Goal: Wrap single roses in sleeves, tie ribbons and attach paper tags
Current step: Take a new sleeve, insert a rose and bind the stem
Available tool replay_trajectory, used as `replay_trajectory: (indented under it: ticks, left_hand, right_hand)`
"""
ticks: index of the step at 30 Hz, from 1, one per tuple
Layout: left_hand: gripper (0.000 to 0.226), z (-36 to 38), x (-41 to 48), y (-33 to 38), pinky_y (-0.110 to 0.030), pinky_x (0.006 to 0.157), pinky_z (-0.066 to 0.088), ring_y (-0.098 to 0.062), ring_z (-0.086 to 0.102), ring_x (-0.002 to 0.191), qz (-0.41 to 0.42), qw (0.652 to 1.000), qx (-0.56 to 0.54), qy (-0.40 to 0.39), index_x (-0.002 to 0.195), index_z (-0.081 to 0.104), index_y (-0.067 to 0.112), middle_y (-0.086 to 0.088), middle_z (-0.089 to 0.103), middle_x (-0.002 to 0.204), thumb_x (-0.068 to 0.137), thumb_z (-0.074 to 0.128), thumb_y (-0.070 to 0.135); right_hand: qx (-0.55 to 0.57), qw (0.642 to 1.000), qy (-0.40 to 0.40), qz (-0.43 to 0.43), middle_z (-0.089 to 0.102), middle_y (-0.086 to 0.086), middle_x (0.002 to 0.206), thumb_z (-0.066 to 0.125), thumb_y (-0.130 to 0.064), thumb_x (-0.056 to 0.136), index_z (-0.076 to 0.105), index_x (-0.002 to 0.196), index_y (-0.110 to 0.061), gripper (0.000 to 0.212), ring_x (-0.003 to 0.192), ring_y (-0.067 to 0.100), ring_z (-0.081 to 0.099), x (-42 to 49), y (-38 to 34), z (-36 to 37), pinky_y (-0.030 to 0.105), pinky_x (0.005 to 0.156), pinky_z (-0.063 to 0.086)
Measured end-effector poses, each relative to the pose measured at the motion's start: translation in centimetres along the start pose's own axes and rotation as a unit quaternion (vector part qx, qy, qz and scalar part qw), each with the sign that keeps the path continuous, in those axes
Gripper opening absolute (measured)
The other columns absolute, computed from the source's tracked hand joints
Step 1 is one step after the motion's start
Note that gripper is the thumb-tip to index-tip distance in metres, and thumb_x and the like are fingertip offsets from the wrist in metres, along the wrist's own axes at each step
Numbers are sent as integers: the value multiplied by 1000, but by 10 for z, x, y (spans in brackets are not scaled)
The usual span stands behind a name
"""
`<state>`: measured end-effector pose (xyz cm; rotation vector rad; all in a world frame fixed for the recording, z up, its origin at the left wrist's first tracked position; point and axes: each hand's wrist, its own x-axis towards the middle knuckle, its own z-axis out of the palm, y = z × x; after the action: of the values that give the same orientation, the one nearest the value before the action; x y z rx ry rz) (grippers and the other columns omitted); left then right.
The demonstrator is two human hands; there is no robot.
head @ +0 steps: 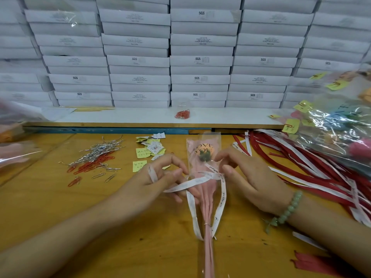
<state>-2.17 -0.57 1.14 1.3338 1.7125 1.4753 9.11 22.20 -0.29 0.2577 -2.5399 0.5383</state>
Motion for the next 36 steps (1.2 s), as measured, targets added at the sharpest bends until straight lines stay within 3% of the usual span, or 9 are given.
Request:
replay_trajectory:
  ticks: [3, 7, 11, 14, 19, 23, 31, 34, 36]
  left_hand:
    - [25, -5, 1, -3, -24, 71, 56, -16, 72, 80, -13, 1000, 14, -7, 106, 53, 9, -9, 76, 94, 95, 39, 28]
    - [28, -7, 1, -7, -26, 60, 55, -20, 71, 75, -5, 999, 42, 34, 109, 58, 12, -1, 72, 101, 95, 40, 28]
    - [29, -15, 4, -7, -20, 48, 48, -7, 61, 59, 8, 991, 114, 72, 108, 62, 20, 8, 67, 90, 94, 40, 32]
    - [30, -31, 5, -5, -17, 44, 41, -7, 53, 50, -28, 988, 148, 19, 102, 66, 20, 3, 63, 70, 95, 41, 34]
    - [27, -53, 0, -4, -16, 51, 40, -6, 46, 49, -93, 969, 153, -172, 93, 72, 25, 9, 51, 57, 98, 48, 36]
    - [18, -66, -1, -4, -14, 54, 42, -2, 49, 48, -121, 949, 113, -269, 96, 73, 20, 13, 54, 57, 98, 58, 31]
    - [12, -88, -6, 3, -20, 66, 42, -14, 52, 70, -184, 917, 158, -316, 88, 76, 26, -3, 59, 78, 92, 66, 32]
    - [13, -94, -14, 0, -26, 68, 44, -15, 55, 72, -198, 931, 174, -254, 78, 76, 28, -4, 62, 77, 86, 73, 18]
    - [12, -100, -20, -4, -43, 72, 49, -24, 59, 75, -194, 936, 213, -203, 77, 76, 21, -15, 66, 80, 84, 75, 11]
  right_hand:
    - [-45, 998, 32, 8, 55, -18, 78, 24, -50, 97, 48, 107, -36, 29, 76, 8, 56, -1, 6, 1, 24, 60, 44]
    - [-4, 996, 84, 27, 50, -7, 64, 35, -45, 95, 48, 96, -35, 17, 59, 16, 51, -1, 10, -2, 27, 49, 38]
    - [44, 997, 70, 0, 45, -4, 56, 52, -45, 89, 55, 80, -25, 22, 51, 14, 44, -2, 10, -5, 30, 48, 39]
    - [216, 975, -19, 40, 43, 3, 51, 63, -44, 83, 63, 65, -21, 29, 48, 14, 39, 2, 9, -4, 19, 51, 36]
    - [411, 854, -287, 138, 42, -2, 47, 66, -37, 86, 66, 65, -18, 28, 41, 8, 30, 4, 18, -14, 15, 44, 27]
    - [483, 755, -413, 163, 51, -11, 47, 63, -34, 90, 66, 72, -16, 26, 38, 0, 40, 5, 31, -27, 10, 44, 35]
    - [367, 726, -550, 191, 58, -12, 55, 59, -34, 93, 66, 78, -22, 20, 40, 0, 47, 5, 51, -49, 9, 40, 32]
    - [360, 718, -558, 210, 59, -12, 55, 58, -27, 94, 65, 77, -20, 20, 41, 0, 50, 4, 56, -53, 9, 41, 35]
    - [354, 714, -562, 219, 59, -12, 54, 59, -27, 92, 65, 75, -20, 20, 42, 0, 51, 3, 59, -55, 11, 43, 35]
